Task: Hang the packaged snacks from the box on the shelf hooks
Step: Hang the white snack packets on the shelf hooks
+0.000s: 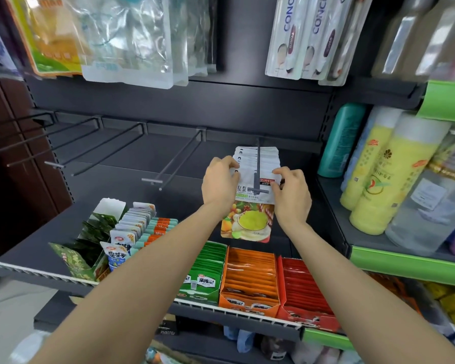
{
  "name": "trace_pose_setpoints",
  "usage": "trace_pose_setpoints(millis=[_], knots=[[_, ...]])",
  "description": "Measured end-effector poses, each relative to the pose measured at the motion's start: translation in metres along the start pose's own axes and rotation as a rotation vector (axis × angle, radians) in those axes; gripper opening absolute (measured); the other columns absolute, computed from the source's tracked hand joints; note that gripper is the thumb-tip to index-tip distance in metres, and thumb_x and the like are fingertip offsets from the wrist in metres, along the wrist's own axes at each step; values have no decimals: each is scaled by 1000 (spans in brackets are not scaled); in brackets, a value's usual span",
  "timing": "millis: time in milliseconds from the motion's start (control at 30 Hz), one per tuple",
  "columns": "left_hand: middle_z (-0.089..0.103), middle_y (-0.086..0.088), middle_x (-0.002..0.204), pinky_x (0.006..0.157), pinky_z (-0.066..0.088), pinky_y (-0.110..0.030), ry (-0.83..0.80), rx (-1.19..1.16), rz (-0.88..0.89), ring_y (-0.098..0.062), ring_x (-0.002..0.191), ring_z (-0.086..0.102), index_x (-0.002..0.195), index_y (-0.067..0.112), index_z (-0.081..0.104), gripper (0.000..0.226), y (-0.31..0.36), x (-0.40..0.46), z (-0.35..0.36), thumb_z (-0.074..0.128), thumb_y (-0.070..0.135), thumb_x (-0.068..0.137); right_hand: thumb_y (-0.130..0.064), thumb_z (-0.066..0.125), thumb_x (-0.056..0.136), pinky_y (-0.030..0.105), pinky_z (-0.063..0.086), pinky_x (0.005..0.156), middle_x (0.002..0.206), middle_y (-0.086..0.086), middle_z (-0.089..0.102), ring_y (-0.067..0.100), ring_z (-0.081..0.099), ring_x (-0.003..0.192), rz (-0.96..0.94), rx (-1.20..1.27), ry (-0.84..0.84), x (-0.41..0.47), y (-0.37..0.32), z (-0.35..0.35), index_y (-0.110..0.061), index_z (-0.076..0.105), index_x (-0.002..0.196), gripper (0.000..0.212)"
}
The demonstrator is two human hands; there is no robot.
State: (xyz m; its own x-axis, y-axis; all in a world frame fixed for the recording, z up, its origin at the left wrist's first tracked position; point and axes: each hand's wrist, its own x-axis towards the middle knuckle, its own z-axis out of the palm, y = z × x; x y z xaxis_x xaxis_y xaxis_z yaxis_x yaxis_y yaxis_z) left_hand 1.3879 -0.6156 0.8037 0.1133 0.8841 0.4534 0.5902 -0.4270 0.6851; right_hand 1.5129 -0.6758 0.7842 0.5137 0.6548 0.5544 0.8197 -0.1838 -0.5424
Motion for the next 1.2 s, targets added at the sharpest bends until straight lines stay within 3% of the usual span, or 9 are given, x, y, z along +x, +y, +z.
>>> trace_pose_setpoints(millis=[167,300,400,533,667,900,1033,1133,1200], knots=[[51,-3,114,75,45,-28,-7,-15,3,-17,89,56,111,17,60,22,-2,-7,-2,60,17,90,-15,60,90,30,44,80,120,3,48,20,49,110,-23,27,6,-6,-3,-4,-20,56,126,37],[48,-3,117,89,47,-40,24,-14,22,-20,105,51,114,20,57,26,-9,-32,-15,61,19,88,-18,62,88,39,41,94,125,2,46,18,43,116,41,60,30,-32,-11,-16,-23,53,130,43],[55,0,109,86,47,-41,-46,-4,37,-18,100,54,107,21,59,19,-23,-61,-34,59,21,88,-14,60,89,32,43,89,115,5,51,19,49,109,58,129,-48,-68,-19,-20,-19,57,121,33],[61,6,81,75,51,-32,-278,-115,2,-14,77,59,92,20,62,8,-58,-106,-68,58,16,87,-6,57,88,11,37,70,95,0,63,11,58,87,89,231,-325,-126,-37,-20,-14,67,104,20],[69,-6,76,76,55,-38,-468,-177,-86,-22,78,67,84,20,61,12,-108,-149,-111,57,10,88,-8,56,90,7,40,68,95,0,66,7,56,83,79,218,-546,-192,-67,-10,-12,68,102,17],[62,-6,108,79,44,-25,-596,42,-73,-21,97,61,102,10,65,15,-212,-209,-175,55,9,90,-11,52,94,14,37,71,111,7,65,18,60,99,212,151,-711,-312,-109,27,-9,62,114,22],[49,-10,129,87,40,-27,-852,178,30,-26,111,55,124,12,55,31,-254,-234,-185,54,14,93,-16,51,96,22,48,72,131,7,55,18,62,93,263,45,-751,-360,-114,52,-13,47,134,38],[45,-10,139,87,41,-29,-1014,236,109,-28,112,54,137,13,44,45,-272,-245,-183,54,15,93,-19,52,96,38,46,95,149,5,36,28,53,118,305,17,-862,-375,-111,65,-18,29,146,55],[52,-11,132,85,41,-29,-1025,285,163,-29,113,53,137,14,45,44,-279,-246,-182,54,15,93,-20,53,95,37,41,102,154,1,25,26,43,130,325,31,-921,-378,-109,68,-20,23,148,61]])
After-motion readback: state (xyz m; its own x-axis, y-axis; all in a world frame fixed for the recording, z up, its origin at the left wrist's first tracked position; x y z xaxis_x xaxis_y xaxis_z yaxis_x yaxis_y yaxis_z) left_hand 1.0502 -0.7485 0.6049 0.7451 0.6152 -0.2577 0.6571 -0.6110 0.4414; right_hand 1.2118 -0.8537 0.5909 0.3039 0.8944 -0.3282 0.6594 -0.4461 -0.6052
